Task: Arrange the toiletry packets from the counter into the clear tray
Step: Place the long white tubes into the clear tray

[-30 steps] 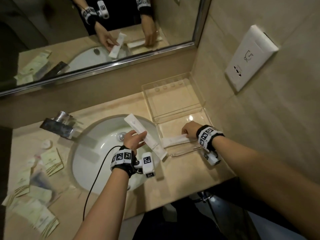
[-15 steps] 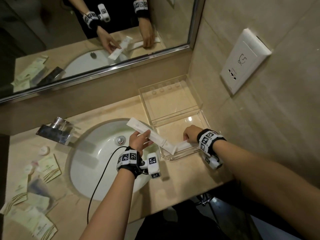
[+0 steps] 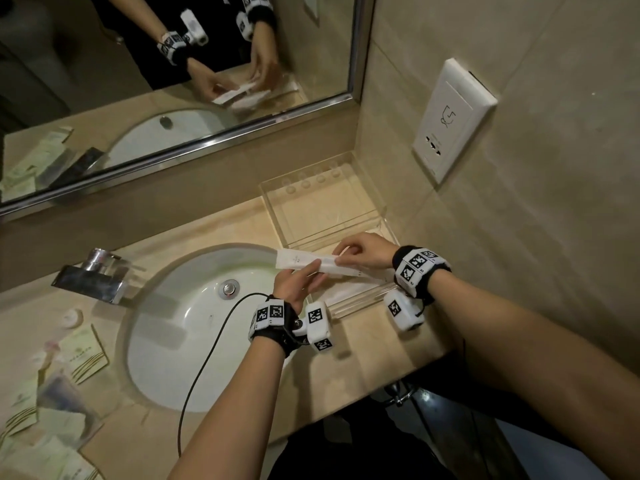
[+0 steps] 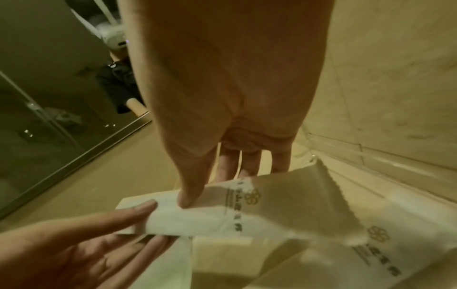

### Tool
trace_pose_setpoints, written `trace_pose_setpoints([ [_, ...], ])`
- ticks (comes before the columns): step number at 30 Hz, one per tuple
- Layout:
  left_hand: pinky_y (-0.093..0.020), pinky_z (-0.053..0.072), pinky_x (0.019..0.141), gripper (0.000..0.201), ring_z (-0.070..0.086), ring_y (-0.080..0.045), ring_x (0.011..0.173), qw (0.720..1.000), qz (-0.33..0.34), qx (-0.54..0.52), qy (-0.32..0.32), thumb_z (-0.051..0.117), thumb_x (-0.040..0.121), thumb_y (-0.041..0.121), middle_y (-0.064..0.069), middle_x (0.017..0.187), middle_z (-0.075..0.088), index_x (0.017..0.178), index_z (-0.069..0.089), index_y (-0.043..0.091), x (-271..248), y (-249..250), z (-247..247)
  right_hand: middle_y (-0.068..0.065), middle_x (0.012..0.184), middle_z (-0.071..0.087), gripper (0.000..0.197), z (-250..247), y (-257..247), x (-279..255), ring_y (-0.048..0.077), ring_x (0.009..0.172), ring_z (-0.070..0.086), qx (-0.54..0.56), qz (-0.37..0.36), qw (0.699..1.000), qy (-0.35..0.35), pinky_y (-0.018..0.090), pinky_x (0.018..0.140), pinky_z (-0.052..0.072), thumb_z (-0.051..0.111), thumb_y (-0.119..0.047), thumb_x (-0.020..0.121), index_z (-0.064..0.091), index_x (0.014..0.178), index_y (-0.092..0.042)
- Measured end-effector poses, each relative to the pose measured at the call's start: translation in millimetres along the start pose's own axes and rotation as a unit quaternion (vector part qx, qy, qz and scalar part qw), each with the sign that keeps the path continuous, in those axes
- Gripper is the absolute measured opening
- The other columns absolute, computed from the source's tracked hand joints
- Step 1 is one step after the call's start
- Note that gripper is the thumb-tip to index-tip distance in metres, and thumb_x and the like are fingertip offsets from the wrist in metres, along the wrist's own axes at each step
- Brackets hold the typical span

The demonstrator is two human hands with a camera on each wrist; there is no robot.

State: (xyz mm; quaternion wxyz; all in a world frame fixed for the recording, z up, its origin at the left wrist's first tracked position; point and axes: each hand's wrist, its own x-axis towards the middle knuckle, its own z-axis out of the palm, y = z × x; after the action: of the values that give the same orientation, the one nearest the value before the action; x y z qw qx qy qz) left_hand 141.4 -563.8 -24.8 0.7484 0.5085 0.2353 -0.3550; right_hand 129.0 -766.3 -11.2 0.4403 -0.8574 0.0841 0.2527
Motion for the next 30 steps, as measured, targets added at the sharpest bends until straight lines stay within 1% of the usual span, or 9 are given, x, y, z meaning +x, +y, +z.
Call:
trace_pose_setpoints([
  [3,-0.033,0.06,0.081,0.035,0.069,-0.034,0.097,1.0,0.006,0.025,0.01,0.075,0.078,0.004,-0.025,0.108,0.068,0.108,0.062,-0.01,-3.7,-7.0,0.0,0.001,0.084,0.07,0.019,-0.5,5.0,-2.5,0.015,0.076,0.064,-0.018,0.01,1.0,-0.005,0.029,0.078,0.053,0.072,-0.024,0.085,0.071,0.103,-0.019],
  [5,-0.038,0.06,0.082,0.052,0.069,-0.033,0.092,0.989,0.041,0.12,0.074,0.086,0.067,0.018,-0.025,0.107,0.069,0.107,0.061,-0.003,0.9,-10.7,-8.3,-0.004,0.078,0.065,0.018,0.4,9.7,-3.8,0.014,0.076,0.062,-0.065,0.031,0.997,0.015,0.027,0.076,0.05,0.071,-0.022,0.085,0.072,0.102,-0.019],
  [7,-0.036,0.056,0.083,0.058,0.067,-0.025,0.088,0.939,0.098,0.305,0.129,0.089,0.061,0.027,-0.013,0.102,0.069,0.106,0.058,0.007,2.7,-9.7,-15.9,-0.003,0.083,0.063,0.018,3.1,15.3,-5.7,0.014,0.081,0.061,-0.117,0.062,0.991,0.021,0.026,0.077,0.049,0.072,-0.021,0.084,0.072,0.102,-0.019],
  [9,-0.028,0.048,0.078,0.043,0.059,-0.019,0.083,0.87,0.157,0.454,0.107,0.082,0.071,0.018,-0.003,0.095,0.064,0.106,0.061,0.01,1.3,-10.9,-15.4,0.001,0.091,0.063,0.018,7.7,22.0,-6.4,0.016,0.085,0.061,-0.148,0.074,0.986,0.01,0.026,0.08,0.05,0.073,-0.019,0.084,0.073,0.102,-0.018],
  [11,-0.025,0.046,0.078,0.031,0.058,-0.018,0.085,0.811,0.189,0.55,0.063,0.077,0.075,0.012,-0.003,0.096,0.066,0.104,0.067,0.012,-1.3,-13.6,-11.5,0.004,0.096,0.065,0.018,13.2,27.2,-7.1,0.017,0.089,0.062,-0.162,0.073,0.984,-0.003,0.025,0.082,0.05,0.073,-0.017,0.083,0.074,0.101,-0.015],
  [14,-0.028,0.049,0.091,0.025,0.061,-0.019,0.096,0.767,0.178,0.616,0.034,0.074,0.077,0.011,-0.006,0.106,0.068,0.101,0.071,0.018,0.6,-22.7,-8.8,0.004,0.105,0.069,0.018,16.8,31.8,-8.2,0.018,0.098,0.063,-0.172,0.065,0.983,0.002,0.025,0.086,0.049,0.073,-0.015,0.083,0.075,0.1,-0.014],
  [18,-0.028,0.049,0.096,0.025,0.065,-0.022,0.099,0.748,0.169,0.641,0.037,0.065,0.081,0.004,-0.009,0.11,0.068,0.102,0.072,0.017,3.7,-33.2,-4.5,0.0,0.094,0.062,0.017,13.3,33.9,-9.6,0.016,0.086,0.059,-0.189,0.064,0.98,0.015,0.029,0.082,0.052,0.073,-0.009,0.081,0.071,0.098,-0.013],
  [22,-0.03,0.049,0.098,0.031,0.065,-0.023,0.103,0.743,0.173,0.645,0.041,0.061,0.082,-0.003,-0.01,0.111,0.069,0.107,0.072,0.012,4.6,-37.6,-0.7,-0.004,0.091,0.056,0.021,9.9,40.1,-9.9,0.012,0.084,0.053,-0.218,0.051,0.974,0.026,0.025,0.077,0.045,0.075,-0.009,0.08,0.069,0.1,-0.012],
  [30,-0.028,0.047,0.091,0.037,0.062,-0.024,0.101,0.719,0.193,0.667,0.04,0.062,0.077,-0.008,-0.01,0.109,0.066,0.105,0.07,0.014,6.2,-42.2,-0.2,0.002,0.109,0.067,0.023,9.3,47.1,-13.8,0.018,0.102,0.064,-0.201,0.071,0.977,0.028,0.032,0.092,0.052,0.074,-0.014,0.081,0.069,0.104,-0.016],
])
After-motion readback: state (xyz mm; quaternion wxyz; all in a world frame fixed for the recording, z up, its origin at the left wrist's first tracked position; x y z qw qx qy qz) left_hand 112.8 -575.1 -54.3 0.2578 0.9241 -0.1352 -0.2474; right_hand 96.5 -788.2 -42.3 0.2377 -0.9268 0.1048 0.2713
